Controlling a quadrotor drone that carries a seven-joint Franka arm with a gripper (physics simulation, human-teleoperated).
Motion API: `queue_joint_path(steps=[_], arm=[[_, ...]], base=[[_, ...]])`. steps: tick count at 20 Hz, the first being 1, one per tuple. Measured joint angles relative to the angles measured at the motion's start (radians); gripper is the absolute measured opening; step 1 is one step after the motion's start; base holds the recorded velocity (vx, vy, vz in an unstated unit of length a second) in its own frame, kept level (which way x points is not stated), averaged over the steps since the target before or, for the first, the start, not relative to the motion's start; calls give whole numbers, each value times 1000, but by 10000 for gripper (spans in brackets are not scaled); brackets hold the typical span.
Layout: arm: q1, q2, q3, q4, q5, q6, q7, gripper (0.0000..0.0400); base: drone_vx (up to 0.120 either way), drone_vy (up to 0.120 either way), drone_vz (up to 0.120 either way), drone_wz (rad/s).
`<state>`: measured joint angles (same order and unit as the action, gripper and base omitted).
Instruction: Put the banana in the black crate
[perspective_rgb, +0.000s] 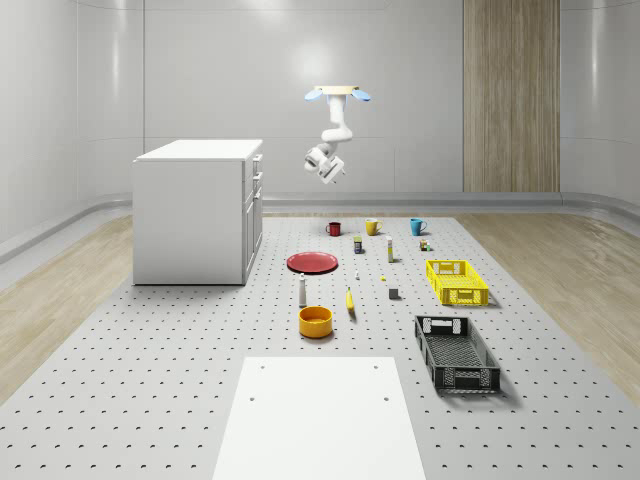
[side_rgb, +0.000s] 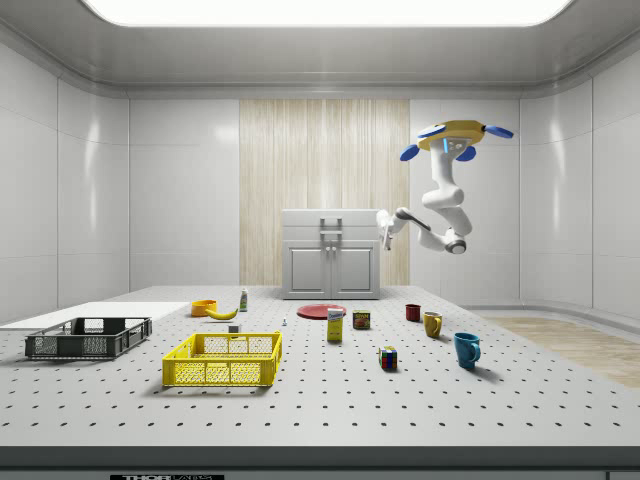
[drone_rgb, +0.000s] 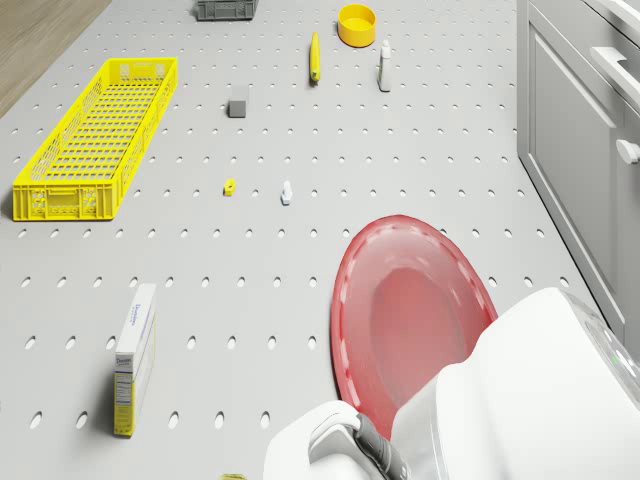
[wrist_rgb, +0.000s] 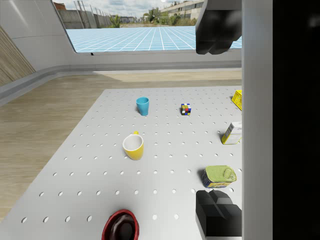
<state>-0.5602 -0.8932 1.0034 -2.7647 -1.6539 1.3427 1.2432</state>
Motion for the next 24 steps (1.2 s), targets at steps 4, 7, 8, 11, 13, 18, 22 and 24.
queue_joint_path(steps=[4,7,8,11,13,18,22,24], arm=[[-197,-50,116,-89,-204,-91,140,400],[-302,-82,168,-114,-277,-138,208,400],[-328,-92,181,-119,-291,-149,226,400],[-388,-118,210,-127,-318,-170,265,400],[-415,-134,224,-130,-326,-176,284,400],[-458,-167,247,-131,-328,-174,314,400],[-478,-191,260,-131,-322,-162,330,400],[-485,-202,265,-130,-317,-155,336,400]], base=[[120,0,-120,0],[120,0,-120,0],[120,0,-120,0],[120,0,-120,0],[120,0,-120,0],[120,0,-96,0],[120,100,0,0],[120,80,0,0]])
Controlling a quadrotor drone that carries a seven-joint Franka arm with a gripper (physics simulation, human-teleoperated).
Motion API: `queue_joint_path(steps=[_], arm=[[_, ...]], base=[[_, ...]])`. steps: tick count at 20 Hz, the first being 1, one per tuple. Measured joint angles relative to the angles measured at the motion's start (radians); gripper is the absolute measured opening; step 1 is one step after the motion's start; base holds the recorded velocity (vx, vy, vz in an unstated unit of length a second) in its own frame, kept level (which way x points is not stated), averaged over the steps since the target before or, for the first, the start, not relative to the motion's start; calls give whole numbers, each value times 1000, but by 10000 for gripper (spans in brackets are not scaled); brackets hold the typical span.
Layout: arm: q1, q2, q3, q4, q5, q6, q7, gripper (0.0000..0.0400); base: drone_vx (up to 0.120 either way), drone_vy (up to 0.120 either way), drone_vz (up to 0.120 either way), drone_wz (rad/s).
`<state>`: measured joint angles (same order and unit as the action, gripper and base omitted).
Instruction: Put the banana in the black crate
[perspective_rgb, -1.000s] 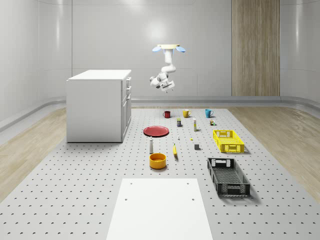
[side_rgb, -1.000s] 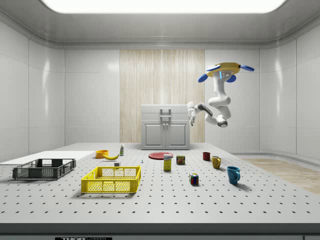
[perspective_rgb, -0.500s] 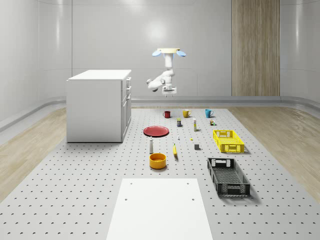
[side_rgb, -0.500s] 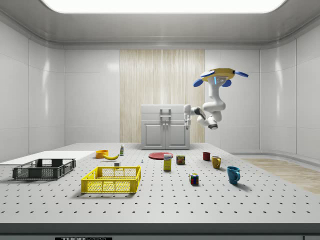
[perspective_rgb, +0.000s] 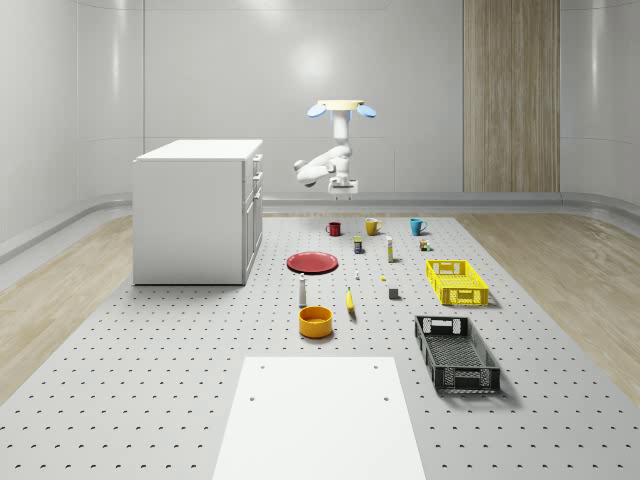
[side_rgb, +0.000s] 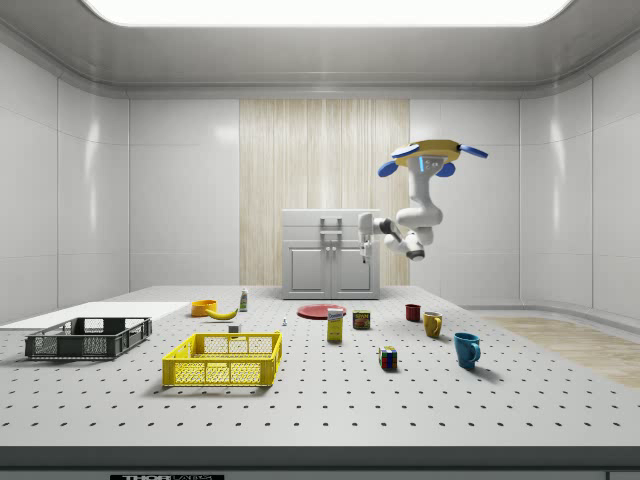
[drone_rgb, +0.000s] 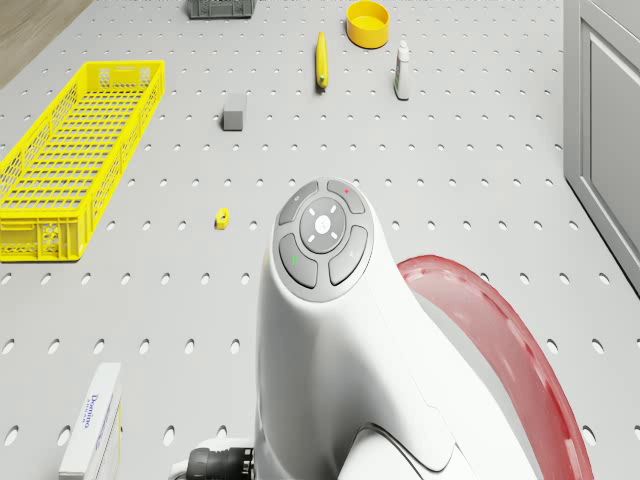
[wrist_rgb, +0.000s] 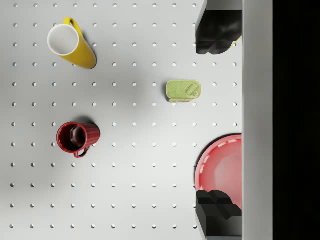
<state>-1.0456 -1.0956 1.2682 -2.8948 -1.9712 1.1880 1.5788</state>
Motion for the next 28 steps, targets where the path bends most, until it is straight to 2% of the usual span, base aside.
queue_joint_path(steps=[10,13,18,22,28], arm=[[-25,-53,20,4,26,43,22,400],[-30,-68,25,5,34,57,27,400],[-39,-93,33,6,47,79,35,400],[-45,-112,39,8,57,96,41,400],[-53,-139,46,9,70,121,49,400]], base=[[120,0,-116,0],[120,0,-40,0],[120,0,-120,0],[120,0,-30,0],[120,0,-120,0]])
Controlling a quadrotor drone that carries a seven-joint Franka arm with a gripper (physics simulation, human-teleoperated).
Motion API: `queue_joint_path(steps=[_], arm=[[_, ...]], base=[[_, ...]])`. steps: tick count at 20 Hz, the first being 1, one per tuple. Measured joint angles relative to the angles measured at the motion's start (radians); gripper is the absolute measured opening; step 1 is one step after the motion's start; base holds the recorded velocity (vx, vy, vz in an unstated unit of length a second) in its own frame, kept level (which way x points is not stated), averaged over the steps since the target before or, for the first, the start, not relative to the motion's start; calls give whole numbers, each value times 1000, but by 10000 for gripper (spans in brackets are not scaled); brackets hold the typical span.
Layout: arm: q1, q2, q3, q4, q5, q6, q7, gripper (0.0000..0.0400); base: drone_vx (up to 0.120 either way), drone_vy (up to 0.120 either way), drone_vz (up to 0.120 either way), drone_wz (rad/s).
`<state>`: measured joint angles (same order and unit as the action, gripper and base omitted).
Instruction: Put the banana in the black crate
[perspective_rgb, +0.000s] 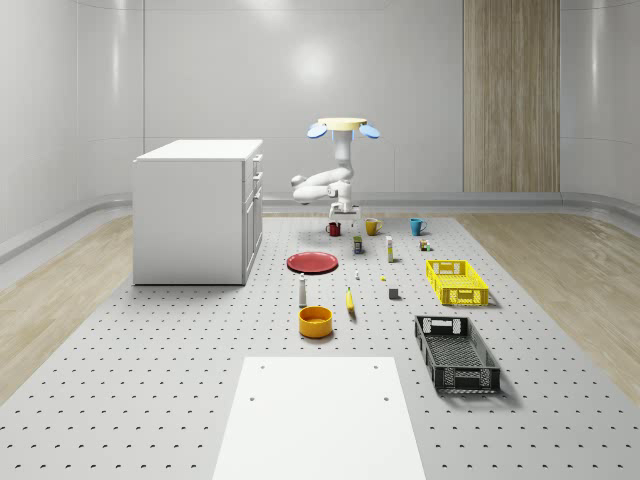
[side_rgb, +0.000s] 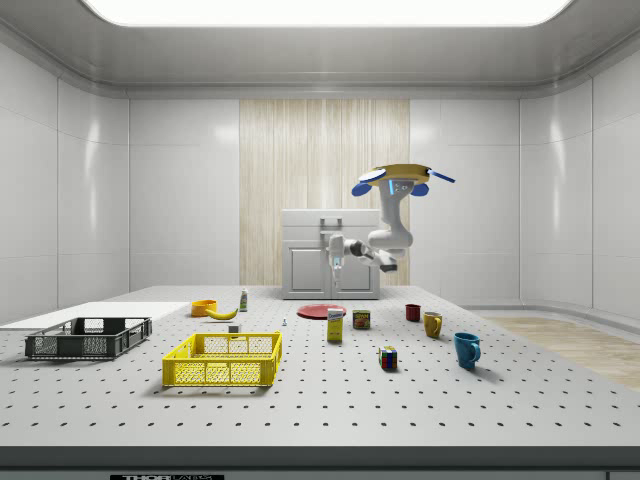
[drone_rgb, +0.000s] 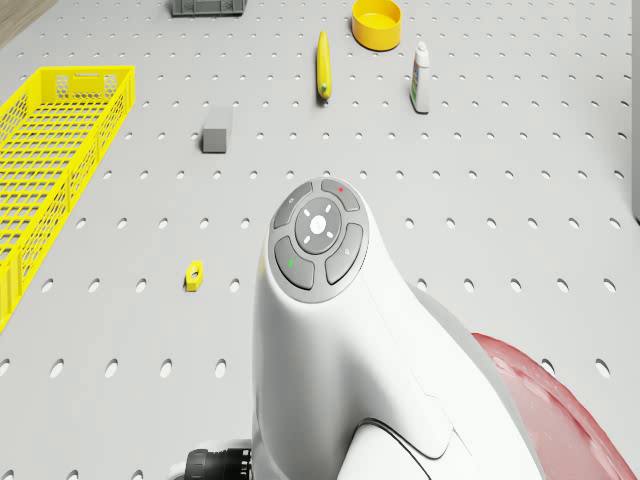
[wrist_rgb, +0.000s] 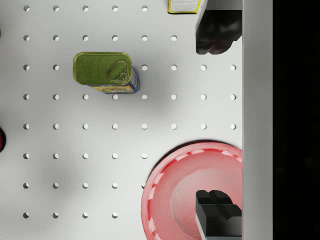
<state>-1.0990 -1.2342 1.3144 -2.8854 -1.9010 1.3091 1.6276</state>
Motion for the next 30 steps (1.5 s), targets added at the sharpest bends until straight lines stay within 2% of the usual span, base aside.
queue_joint_path(steps=[15,18,30], arm=[[-18,-62,16,4,30,57,16,400],[-21,-73,18,5,35,68,19,400],[-32,-115,27,7,54,106,29,400]], base=[[120,0,-56,0],[120,-67,0,0],[120,0,-100,0]])
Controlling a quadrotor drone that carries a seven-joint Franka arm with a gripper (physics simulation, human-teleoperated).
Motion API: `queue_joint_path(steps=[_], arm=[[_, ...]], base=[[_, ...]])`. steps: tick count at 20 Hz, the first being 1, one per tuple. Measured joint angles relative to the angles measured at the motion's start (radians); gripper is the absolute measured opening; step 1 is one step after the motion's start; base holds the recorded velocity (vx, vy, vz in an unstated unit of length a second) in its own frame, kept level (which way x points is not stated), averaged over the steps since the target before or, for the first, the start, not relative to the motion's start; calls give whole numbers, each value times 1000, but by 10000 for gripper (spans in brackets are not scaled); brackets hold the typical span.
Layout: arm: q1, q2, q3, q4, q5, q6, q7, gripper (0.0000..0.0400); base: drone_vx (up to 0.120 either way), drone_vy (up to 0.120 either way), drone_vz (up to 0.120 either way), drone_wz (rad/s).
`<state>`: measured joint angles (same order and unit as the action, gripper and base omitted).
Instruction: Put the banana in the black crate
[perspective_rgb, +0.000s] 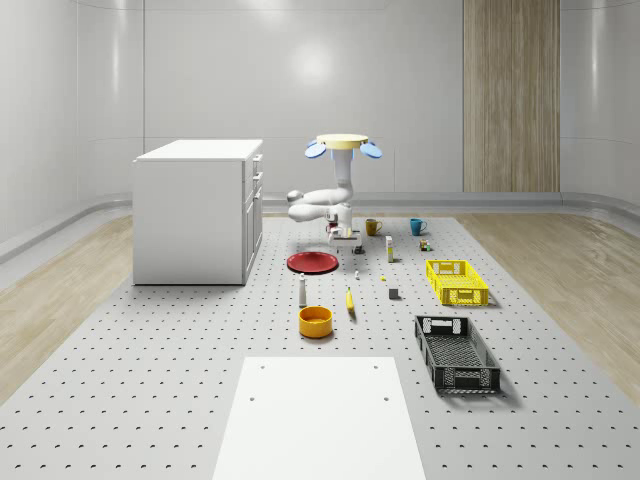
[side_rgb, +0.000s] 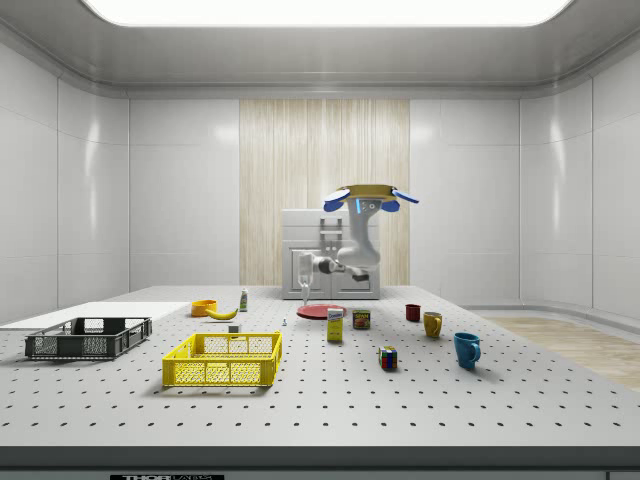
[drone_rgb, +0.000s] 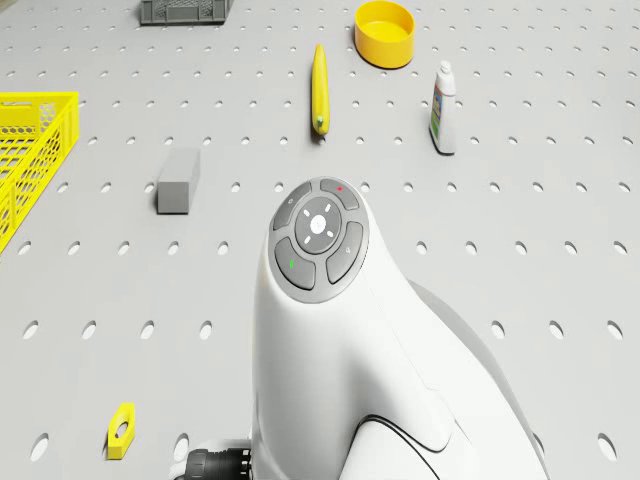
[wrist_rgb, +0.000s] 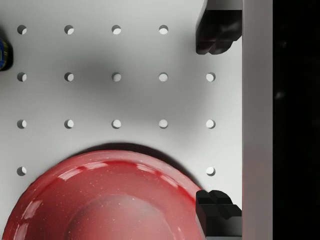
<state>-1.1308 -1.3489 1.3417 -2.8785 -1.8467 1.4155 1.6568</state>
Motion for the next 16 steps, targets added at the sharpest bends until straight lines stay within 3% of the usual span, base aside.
queue_joint_path(steps=[3,16], arm=[[-2,-10,2,1,4,9,2,400],[-12,-48,10,3,21,45,11,400]], base=[[120,0,-107,0],[120,0,0,0]])
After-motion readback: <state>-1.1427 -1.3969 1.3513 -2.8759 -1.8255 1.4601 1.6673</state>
